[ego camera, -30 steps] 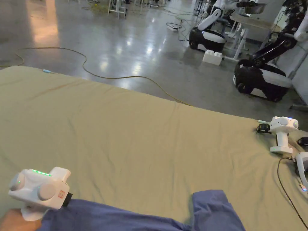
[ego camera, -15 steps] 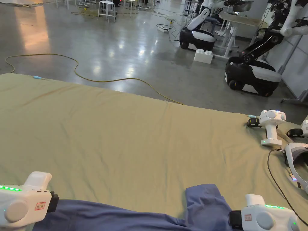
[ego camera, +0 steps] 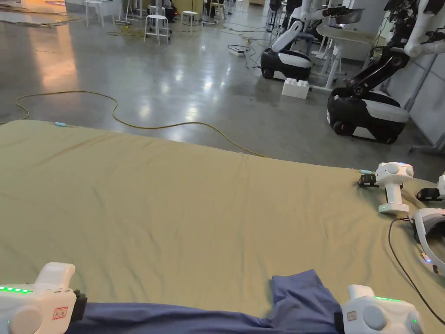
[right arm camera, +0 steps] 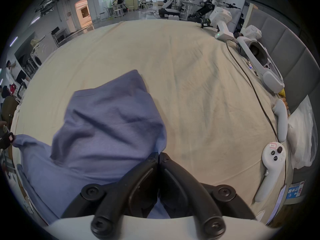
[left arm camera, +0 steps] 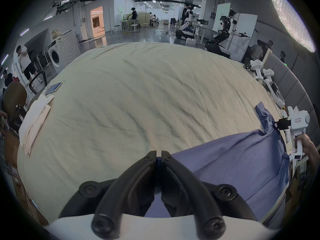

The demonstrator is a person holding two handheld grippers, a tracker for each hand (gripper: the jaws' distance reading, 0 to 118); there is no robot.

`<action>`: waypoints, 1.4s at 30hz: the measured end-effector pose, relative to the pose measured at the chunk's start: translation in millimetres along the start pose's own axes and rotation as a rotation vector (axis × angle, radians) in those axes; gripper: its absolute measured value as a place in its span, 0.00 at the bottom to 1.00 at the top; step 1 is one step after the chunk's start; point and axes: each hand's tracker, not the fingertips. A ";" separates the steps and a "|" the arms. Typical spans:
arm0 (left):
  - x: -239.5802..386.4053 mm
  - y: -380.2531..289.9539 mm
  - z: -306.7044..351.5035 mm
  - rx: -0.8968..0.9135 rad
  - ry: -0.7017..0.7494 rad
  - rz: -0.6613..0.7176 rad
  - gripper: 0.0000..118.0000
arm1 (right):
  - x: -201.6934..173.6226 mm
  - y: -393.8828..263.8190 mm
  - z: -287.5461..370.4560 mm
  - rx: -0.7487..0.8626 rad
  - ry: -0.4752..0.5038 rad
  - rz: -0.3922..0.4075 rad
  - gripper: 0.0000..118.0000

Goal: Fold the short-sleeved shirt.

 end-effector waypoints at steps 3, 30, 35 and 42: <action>-2.5 -0.7 13.6 0.025 -0.003 0.004 0.05 | 6.7 -7.4 27.2 0.103 0.021 -0.011 0.00; -60.5 -174.5 122.7 -0.019 -0.135 0.055 0.05 | 9.7 -263.8 197.9 0.142 -0.009 0.059 0.00; -58.1 -190.4 107.6 -0.080 -0.119 0.048 0.05 | 5.8 -282.2 184.3 0.072 -0.029 0.046 0.00; -54.5 -192.5 90.6 -0.111 -0.113 0.087 0.23 | -6.2 -282.3 168.8 0.037 -0.071 0.042 0.24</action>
